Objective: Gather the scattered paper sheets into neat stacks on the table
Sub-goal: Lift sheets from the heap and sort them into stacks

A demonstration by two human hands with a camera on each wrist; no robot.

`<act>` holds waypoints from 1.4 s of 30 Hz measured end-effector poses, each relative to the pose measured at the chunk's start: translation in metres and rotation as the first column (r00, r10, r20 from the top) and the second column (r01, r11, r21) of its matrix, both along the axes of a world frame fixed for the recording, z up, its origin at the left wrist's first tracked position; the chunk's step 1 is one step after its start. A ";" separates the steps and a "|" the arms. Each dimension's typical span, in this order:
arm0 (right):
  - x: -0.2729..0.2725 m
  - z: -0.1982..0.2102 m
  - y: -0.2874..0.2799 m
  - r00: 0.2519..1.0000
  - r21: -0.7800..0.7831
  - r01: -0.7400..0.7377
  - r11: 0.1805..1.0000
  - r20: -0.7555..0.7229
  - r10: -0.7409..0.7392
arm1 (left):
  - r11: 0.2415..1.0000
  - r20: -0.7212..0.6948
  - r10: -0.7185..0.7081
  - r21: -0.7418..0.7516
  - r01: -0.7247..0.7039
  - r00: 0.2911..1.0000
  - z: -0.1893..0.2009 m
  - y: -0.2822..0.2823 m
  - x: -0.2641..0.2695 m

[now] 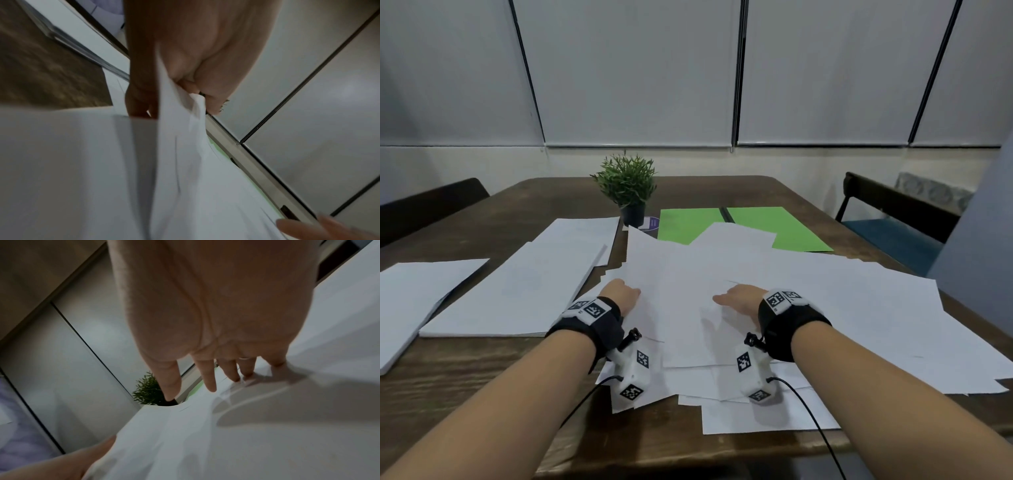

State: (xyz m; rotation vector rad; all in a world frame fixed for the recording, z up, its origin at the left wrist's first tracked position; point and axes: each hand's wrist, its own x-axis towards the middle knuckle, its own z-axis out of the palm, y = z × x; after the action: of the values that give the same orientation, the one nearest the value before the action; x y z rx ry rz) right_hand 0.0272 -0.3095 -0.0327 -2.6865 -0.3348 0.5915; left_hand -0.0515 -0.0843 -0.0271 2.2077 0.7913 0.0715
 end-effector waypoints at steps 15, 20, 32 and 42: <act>0.037 0.018 0.002 0.976 0.277 0.193 0.941 0.040 -0.212 | 0.940 -0.417 -0.161 0.212 0.268 0.895 0.013 0.019 0.007; 0.055 0.006 0.016 1.000 0.018 0.028 0.999 -0.003 -0.028 | 0.915 -0.455 -0.158 0.266 0.303 0.876 0.015 0.021 0.015; -0.011 0.018 -0.004 0.937 -0.235 -0.350 0.907 -0.080 0.341 | 0.996 -0.169 -0.083 -0.048 0.076 0.982 -0.004 0.039 0.020; -0.010 0.021 -0.002 0.993 0.019 0.055 0.998 0.106 -0.056 | 0.973 -0.326 -0.168 0.095 0.210 0.930 0.001 0.020 0.011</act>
State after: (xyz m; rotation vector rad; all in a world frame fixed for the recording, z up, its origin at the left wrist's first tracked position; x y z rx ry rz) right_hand 0.0168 -0.3113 -0.0115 -2.7085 -0.2909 0.4286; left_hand -0.0400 -0.0648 -0.0263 2.4432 0.7557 -0.3456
